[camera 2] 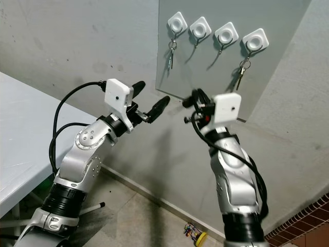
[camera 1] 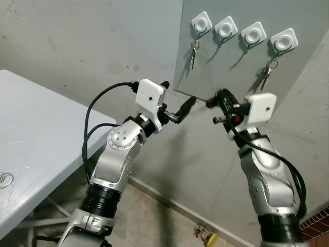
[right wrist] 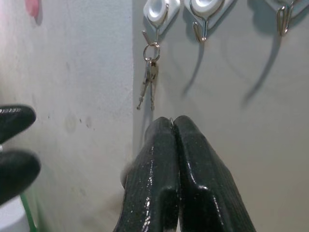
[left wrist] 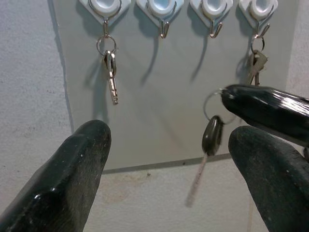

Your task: Hang keys on a hook

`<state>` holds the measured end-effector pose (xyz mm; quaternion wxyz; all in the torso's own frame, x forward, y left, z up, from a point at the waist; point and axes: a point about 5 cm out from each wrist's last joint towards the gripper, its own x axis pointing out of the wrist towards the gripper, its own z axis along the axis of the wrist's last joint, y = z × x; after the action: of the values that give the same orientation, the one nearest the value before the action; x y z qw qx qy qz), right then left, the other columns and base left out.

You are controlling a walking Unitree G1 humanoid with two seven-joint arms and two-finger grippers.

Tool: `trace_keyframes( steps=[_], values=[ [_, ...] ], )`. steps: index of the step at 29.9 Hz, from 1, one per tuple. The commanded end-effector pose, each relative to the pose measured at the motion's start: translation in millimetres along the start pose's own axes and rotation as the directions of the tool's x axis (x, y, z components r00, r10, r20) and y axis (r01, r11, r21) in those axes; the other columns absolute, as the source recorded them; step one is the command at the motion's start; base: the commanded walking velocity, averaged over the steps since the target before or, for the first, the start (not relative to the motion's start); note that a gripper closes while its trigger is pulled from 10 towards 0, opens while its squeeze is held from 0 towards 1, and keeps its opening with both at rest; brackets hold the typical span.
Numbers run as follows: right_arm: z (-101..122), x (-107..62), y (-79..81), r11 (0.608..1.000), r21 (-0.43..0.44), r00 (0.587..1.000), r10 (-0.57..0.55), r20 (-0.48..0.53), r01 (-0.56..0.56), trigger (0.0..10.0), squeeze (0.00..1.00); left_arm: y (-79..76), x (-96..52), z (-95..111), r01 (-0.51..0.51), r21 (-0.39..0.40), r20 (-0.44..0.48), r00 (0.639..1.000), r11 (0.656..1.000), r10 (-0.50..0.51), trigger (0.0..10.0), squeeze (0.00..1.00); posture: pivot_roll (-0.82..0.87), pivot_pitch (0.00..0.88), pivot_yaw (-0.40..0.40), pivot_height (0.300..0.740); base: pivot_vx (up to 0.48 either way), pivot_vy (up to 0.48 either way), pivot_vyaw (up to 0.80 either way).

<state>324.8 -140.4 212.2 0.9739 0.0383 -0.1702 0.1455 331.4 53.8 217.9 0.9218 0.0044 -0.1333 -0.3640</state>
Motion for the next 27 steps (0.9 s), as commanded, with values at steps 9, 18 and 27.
trace_keyframes(
  steps=[9, 18, 27],
  values=[
    [36.4, 29.1, -9.7, 0.997, 0.071, 0.986, -0.038, 0.164, 0.026, 10.0, 0.00, -6.6, 5.6, 12.2, 0.056, 0.018, 0.029, 0.998, 0.998, -0.056, 10.0, 0.00, -0.06, 0.033, -0.024, 0.711, 0.000, 0.000, 0.00],
    [50.7, 36.4, -19.3, 0.992, 0.118, 0.971, -0.078, 0.226, 0.052, 10.0, 0.00, -6.3, 5.3, 11.8, 0.054, 0.016, 0.024, 0.998, 0.998, -0.055, 10.0, 0.00, -0.06, 0.033, -0.024, 0.711, 0.000, 0.000, 0.00],
    [57.4, 44.7, -26.5, 0.977, 0.192, 0.961, -0.136, 0.240, 0.090, 10.0, 0.00, -5.4, 6.1, 12.5, 0.050, 0.011, 0.025, 0.998, 0.999, -0.050, 10.0, 0.00, -0.06, 0.030, -0.025, 0.711, 0.000, 0.000, 0.00]
  ],
)
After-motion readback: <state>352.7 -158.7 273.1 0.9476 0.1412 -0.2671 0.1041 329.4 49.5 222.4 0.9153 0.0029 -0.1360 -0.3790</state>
